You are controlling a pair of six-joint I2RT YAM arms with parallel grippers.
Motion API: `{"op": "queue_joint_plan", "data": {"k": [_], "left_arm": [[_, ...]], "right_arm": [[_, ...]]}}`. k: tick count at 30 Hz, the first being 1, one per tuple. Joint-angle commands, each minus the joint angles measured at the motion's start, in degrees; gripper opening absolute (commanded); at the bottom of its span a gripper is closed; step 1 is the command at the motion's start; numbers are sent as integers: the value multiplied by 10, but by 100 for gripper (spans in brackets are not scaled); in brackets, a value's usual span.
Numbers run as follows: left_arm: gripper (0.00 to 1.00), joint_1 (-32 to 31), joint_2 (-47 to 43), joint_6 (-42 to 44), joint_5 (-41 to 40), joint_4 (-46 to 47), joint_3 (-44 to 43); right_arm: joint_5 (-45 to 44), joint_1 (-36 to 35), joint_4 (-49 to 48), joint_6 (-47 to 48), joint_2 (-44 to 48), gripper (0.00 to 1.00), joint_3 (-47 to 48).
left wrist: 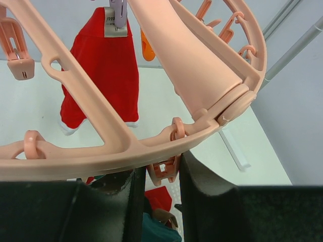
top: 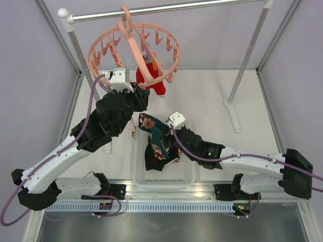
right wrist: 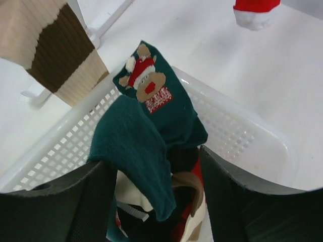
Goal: Remove the socks clipped to the hanger
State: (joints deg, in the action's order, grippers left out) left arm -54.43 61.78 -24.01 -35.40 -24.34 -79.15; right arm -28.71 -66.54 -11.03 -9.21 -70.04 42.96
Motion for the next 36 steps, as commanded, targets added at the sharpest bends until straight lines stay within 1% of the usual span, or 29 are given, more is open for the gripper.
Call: {"op": "queue_joint_plan", "data": {"k": [1, 6, 9, 13, 15, 18, 19, 20, 21, 26, 27, 29, 30, 32, 36], "left_arm": [[2, 0, 1, 32, 13, 16, -27], [2, 0, 0, 34, 14, 15, -28], [2, 0, -1, 35, 14, 14, -28], [2, 0, 0, 38, 15, 15, -28], [2, 0, 0, 38, 16, 14, -29], [2, 0, 4, 37, 17, 15, -33], [2, 0, 7, 36, 20, 15, -35], [2, 0, 9, 36, 21, 14, -37], [2, 0, 11, 35, 24, 14, -39], [2, 0, 19, 33, 31, 14, -44], [2, 0, 18, 34, 32, 14, -44], [2, 0, 19, 34, 35, 11, -46], [2, 0, 19, 33, 38, 10, -46], [2, 0, 19, 33, 40, 3, -48], [2, 0, 17, 32, 48, -4, -50]], "right_arm": [[-4, -3, 37, -19, 12, 70, -17], [8, -3, 60, -41, 7, 70, -37], [26, -3, 76, -47, 39, 70, -36], [50, -3, 107, -38, 82, 70, -9], [58, -3, 102, -34, 105, 71, -3], [80, -3, 40, -25, 112, 71, -6], [89, -3, -2, -23, 105, 71, -6], [97, -6, -23, -19, 98, 71, -3], [105, -10, -66, -9, 75, 71, -1], [119, -38, -160, 35, -9, 72, 52], [121, -42, -185, 44, -37, 72, 60], [121, -51, -211, 63, -65, 73, 77], [123, -52, -231, 66, -93, 73, 88], [122, -53, -246, 68, -119, 73, 99], [92, -54, -282, 68, -198, 74, 136]]}}
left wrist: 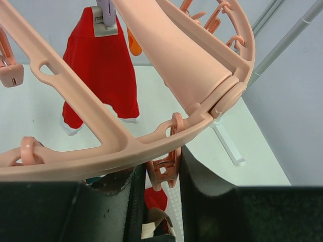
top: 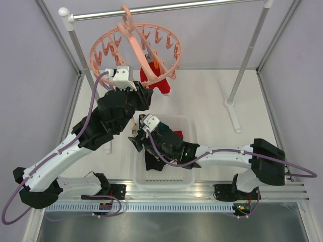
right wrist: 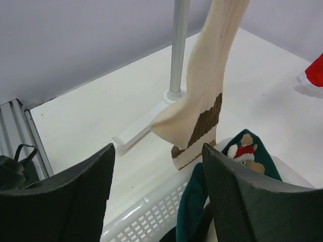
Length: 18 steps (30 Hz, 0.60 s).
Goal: Remove the socks clipped to the hanger
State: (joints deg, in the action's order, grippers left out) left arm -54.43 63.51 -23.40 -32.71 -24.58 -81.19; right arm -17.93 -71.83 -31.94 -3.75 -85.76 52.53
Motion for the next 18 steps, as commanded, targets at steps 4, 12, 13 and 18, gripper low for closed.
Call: {"op": "queue_joint_plan", "data": {"k": [4, 12, 13, 18], "left_arm": [[2, 0, -4, 24, 31, -12, -34], [6, 0, -21, 23, 73, -34, -40], [7, 0, -24, 25, 77, -35, -40], [23, 0, -32, 30, 103, -38, -44]], "right_arm": [[-57, -1, -82, 22, -104, 69, 87], [-178, 1, -81, 52, -155, 1, 146], [-188, 1, -80, 53, -151, 1, 146], [-226, 1, -61, 69, -114, 1, 129]]}}
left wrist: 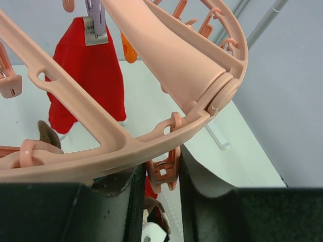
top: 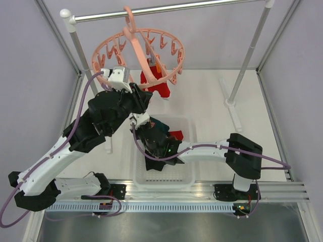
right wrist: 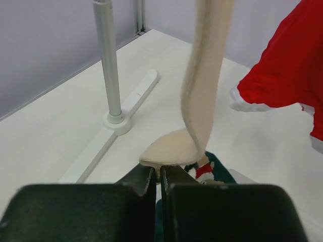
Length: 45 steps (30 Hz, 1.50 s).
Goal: Remove the socks clipped to the hanger
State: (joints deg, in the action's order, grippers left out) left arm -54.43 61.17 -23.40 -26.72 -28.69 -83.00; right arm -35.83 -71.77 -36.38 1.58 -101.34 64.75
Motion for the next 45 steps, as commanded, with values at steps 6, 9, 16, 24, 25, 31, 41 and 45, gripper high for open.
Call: {"op": "queue_joint_plan", "data": {"k": [6, 9, 16, 24, 25, 31, 41, 45], "left_arm": [[43, 0, -14, 30, 94, 1, -30], [47, 0, -17, 27, 140, 1, -36], [54, 0, -29, 27, 214, -4, -48], [52, 0, -76, 20, 219, -9, -23], [51, 0, -83, 19, 215, -10, -14], [48, 0, -112, 12, 200, -11, -8], [35, 0, -106, -23, 125, -19, 29], [34, 0, -111, -47, 96, -20, 47]], "right_arm": [[-64, 0, -11, 24, 87, 1, -36], [-75, 1, -10, 30, 99, 1, -47], [-93, 2, -9, 46, 108, 1, -53], [-98, 5, -11, 41, 120, 1, -70], [-97, 5, -12, 39, 123, 1, -72], [-104, 5, -11, 34, 135, 1, -84], [-147, 5, 4, 18, 154, 1, -95], [-163, 5, 7, 14, 157, 1, -98]]}}
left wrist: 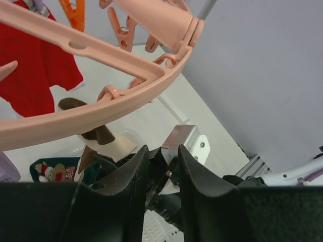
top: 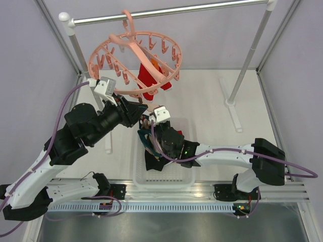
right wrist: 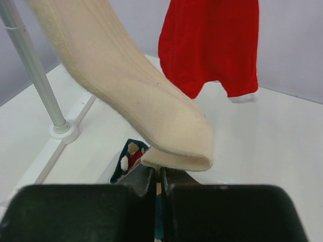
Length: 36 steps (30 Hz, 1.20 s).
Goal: Remove the socks clipped to the hanger
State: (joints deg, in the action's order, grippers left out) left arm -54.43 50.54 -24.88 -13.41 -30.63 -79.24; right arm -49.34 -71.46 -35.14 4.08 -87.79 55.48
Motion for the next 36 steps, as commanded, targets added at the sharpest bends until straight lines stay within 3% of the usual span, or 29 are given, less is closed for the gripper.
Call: {"op": "queue_joint_plan", "data": {"k": [1, 11, 24, 36], "left_arm": [[34, 0, -7, -36, -43, 0, 11], [46, 0, -11, -39, -71, -22, 9], [47, 0, -14, -41, -117, -51, 3], [58, 0, -4, -30, -146, 0, 3]], "right_arm": [[-30, 2, -5, -11, 23, 1, -6], [-39, 1, -3, -12, 10, 1, 1], [-39, 2, -2, -5, 0, 1, 14], [-37, 2, 0, -2, -11, 1, 26]]}}
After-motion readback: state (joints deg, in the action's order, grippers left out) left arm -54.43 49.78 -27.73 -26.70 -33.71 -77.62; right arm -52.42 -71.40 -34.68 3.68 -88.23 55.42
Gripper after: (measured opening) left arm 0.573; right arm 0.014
